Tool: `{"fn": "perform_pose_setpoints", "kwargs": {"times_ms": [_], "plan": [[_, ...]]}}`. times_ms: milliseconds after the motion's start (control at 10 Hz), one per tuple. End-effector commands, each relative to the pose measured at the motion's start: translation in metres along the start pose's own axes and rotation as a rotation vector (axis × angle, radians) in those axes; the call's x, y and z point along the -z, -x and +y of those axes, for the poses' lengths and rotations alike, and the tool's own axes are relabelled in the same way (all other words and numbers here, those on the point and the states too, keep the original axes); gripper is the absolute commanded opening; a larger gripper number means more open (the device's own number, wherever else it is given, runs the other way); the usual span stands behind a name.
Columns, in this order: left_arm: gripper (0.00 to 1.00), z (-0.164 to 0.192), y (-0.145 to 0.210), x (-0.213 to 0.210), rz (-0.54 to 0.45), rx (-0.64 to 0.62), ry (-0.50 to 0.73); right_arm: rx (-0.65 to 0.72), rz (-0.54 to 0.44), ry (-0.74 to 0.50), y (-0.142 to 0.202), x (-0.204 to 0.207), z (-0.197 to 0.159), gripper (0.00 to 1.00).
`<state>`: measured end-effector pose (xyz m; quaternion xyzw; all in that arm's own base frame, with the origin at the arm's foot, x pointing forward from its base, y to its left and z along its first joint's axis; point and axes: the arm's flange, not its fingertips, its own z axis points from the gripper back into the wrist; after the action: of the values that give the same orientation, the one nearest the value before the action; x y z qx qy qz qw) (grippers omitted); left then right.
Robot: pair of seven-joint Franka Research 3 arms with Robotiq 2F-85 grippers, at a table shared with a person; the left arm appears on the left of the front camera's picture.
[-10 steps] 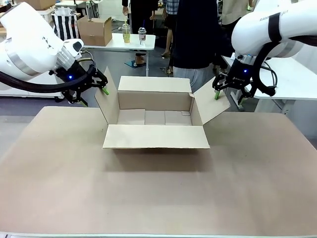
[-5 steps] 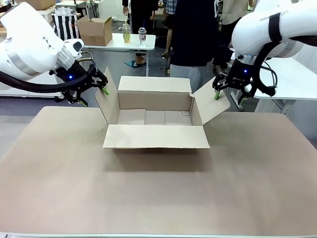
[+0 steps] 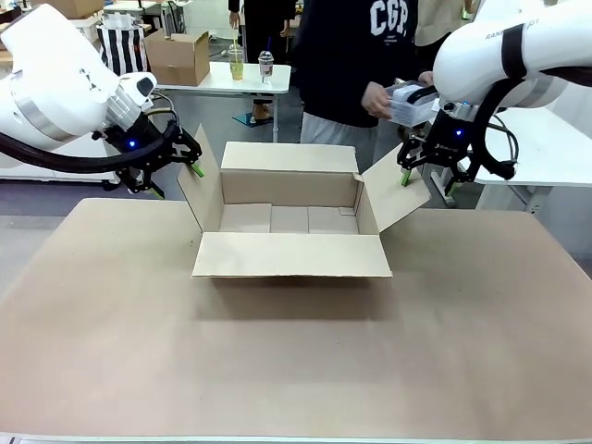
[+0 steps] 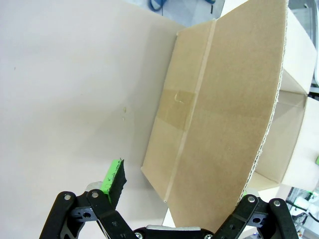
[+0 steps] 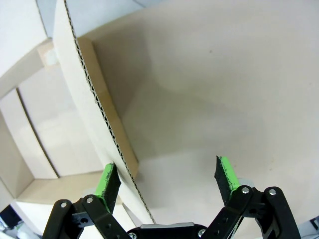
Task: Pack the gift set into the box.
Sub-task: Lift both hands away from the flaps of the Package Box.
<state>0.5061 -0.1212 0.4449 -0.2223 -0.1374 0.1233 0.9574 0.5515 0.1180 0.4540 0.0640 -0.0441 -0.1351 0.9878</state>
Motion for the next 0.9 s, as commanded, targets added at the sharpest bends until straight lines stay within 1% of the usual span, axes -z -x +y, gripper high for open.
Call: {"fn": "perform_pose_setpoints", "kwargs": {"times_ms": [0,800], "plan": [[1.0,0.0006,0.0003,-0.0004,-0.01,-0.002,-0.011,0.019,-0.003,0.016,-0.0012,-0.0033,0.0049,1.0],[1.0,0.0006,0.0003,-0.0004,-0.01,-0.002,-0.011,0.019,-0.003,0.016,-0.0012,-0.0033,0.0049,1.0]]}}
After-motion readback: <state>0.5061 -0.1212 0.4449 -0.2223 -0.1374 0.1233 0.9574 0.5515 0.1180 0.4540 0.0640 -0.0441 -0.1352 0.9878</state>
